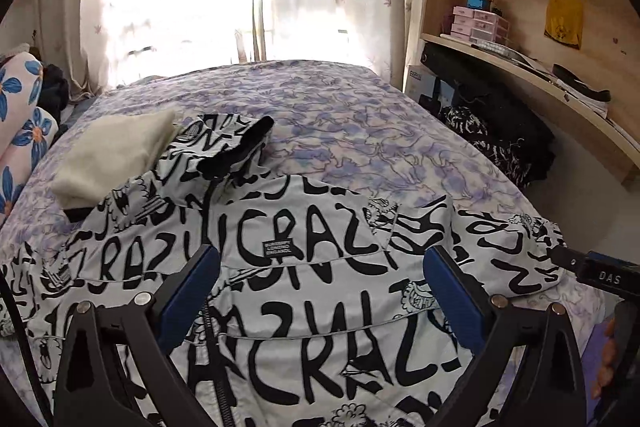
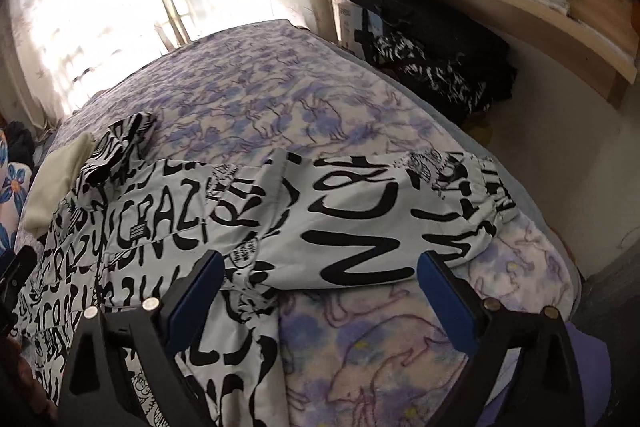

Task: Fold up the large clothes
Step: 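Grasp the jacket sleeve cuff with the right gripper and lift it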

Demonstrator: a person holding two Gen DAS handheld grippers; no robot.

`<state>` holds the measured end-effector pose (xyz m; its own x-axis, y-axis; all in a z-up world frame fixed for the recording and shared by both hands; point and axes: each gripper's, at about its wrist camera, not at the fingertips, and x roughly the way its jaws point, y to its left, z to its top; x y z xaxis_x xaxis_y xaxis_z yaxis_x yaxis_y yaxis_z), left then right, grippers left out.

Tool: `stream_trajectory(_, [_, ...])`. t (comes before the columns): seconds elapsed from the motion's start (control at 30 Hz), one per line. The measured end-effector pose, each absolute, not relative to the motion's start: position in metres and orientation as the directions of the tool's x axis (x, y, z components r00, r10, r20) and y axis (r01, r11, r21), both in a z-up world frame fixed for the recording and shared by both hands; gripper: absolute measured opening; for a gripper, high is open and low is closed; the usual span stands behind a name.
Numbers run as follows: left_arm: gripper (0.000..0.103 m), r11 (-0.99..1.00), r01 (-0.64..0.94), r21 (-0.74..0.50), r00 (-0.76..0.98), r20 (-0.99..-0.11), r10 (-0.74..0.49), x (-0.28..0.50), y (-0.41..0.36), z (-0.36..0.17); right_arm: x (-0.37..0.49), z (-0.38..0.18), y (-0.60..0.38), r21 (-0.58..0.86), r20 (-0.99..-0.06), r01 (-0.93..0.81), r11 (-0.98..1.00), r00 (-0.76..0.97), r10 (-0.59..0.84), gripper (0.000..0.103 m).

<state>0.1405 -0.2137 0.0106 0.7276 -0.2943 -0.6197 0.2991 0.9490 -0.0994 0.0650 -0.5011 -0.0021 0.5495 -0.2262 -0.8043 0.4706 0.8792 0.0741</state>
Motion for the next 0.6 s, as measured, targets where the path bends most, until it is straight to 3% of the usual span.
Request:
stream_trajectory(0.2, [0.101, 0.947, 0.308, -0.085, 0.687, -0.669, -0.284, 0.164, -0.241, -0.018, 0.069, -0.05, -0.575, 0.148, -0.876, 0.621, 0.769, 0.444, -0.189, 0.088])
stream_trajectory(0.5, [0.101, 0.958, 0.283, -0.039, 0.651, -0.726, -0.222, 0.2, -0.265, -0.057, 0.057, -0.107, -0.647, 0.327, -0.903, 0.787, 0.523, 0.424, -0.074, 0.079])
stream_trajectory(0.57, [0.101, 0.959, 0.282, -0.021, 0.644, -0.737, -0.205, 0.204, -0.27, -0.062, 0.055, -0.116, -0.657, 0.34, -0.902, 0.805, 0.486, 0.426, -0.074, 0.071])
stream_trajectory(0.6, [0.101, 0.959, 0.282, -0.021, 0.638, -0.742, -0.205, 0.206, -0.271, -0.064, 0.055, -0.12, -0.662, 0.343, -0.903, 0.817, 0.465, 0.422, -0.076, 0.062])
